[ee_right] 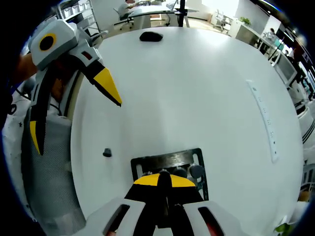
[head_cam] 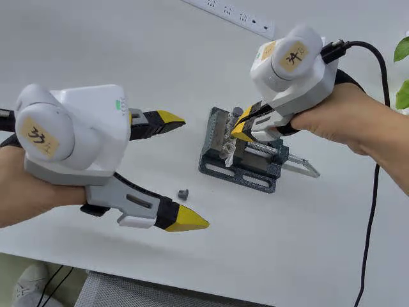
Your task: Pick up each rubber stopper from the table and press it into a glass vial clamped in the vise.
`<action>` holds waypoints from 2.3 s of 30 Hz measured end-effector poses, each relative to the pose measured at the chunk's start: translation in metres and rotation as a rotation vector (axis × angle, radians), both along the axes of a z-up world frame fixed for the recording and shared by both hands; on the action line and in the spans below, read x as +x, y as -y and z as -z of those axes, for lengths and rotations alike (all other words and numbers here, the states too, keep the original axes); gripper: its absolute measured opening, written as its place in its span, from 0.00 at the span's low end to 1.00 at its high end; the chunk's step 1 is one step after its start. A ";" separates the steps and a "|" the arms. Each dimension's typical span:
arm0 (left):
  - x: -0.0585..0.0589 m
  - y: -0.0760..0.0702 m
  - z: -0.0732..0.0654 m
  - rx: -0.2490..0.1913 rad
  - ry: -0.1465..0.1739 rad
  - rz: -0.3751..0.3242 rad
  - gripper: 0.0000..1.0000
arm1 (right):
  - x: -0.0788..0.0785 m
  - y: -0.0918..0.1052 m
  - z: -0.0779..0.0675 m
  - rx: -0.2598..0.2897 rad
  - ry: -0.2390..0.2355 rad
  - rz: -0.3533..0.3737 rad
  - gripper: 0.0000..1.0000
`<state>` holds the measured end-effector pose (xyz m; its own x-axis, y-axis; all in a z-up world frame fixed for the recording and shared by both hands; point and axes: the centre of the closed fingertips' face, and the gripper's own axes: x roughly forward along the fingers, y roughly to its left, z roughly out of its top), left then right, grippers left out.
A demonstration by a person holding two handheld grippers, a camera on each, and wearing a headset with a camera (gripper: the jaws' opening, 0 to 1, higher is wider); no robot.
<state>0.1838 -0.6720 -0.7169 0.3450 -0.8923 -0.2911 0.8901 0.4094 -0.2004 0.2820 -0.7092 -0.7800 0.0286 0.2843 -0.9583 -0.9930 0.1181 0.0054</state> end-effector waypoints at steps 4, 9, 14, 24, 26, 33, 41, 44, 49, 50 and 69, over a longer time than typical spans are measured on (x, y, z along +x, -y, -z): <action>-0.002 0.002 0.000 0.001 -0.001 0.007 0.89 | 0.000 0.000 0.001 -0.007 -0.004 0.002 0.01; -0.002 0.003 -0.001 0.002 0.002 0.008 0.89 | 0.000 0.001 0.001 -0.003 -0.009 0.010 0.01; -0.001 0.000 -0.001 0.007 0.004 0.002 0.89 | 0.000 0.001 0.001 0.022 -0.018 0.034 0.01; -0.002 -0.002 -0.001 0.010 0.002 -0.001 0.89 | -0.001 0.002 -0.001 0.054 -0.014 0.058 0.01; -0.002 -0.002 -0.001 0.010 0.002 -0.001 0.89 | 0.000 0.002 -0.001 0.057 -0.010 0.060 0.01; -0.001 -0.004 0.000 0.017 0.003 0.001 0.89 | -0.004 0.004 -0.005 0.094 -0.023 0.086 0.00; -0.002 -0.003 0.000 0.024 0.004 0.008 0.89 | -0.004 0.005 -0.017 0.162 -0.020 0.147 0.02; -0.002 -0.002 -0.001 0.027 0.004 0.010 0.89 | -0.008 0.007 -0.021 0.183 -0.016 0.162 0.04; -0.005 -0.002 -0.001 0.038 0.007 0.014 0.89 | -0.011 0.011 -0.027 0.219 -0.013 0.192 0.05; -0.005 -0.003 -0.002 0.039 0.007 0.014 0.89 | -0.012 0.011 -0.029 0.226 -0.012 0.198 0.06; -0.012 -0.016 -0.006 0.090 0.012 -0.005 0.89 | -0.038 0.029 -0.050 0.368 0.003 0.305 0.13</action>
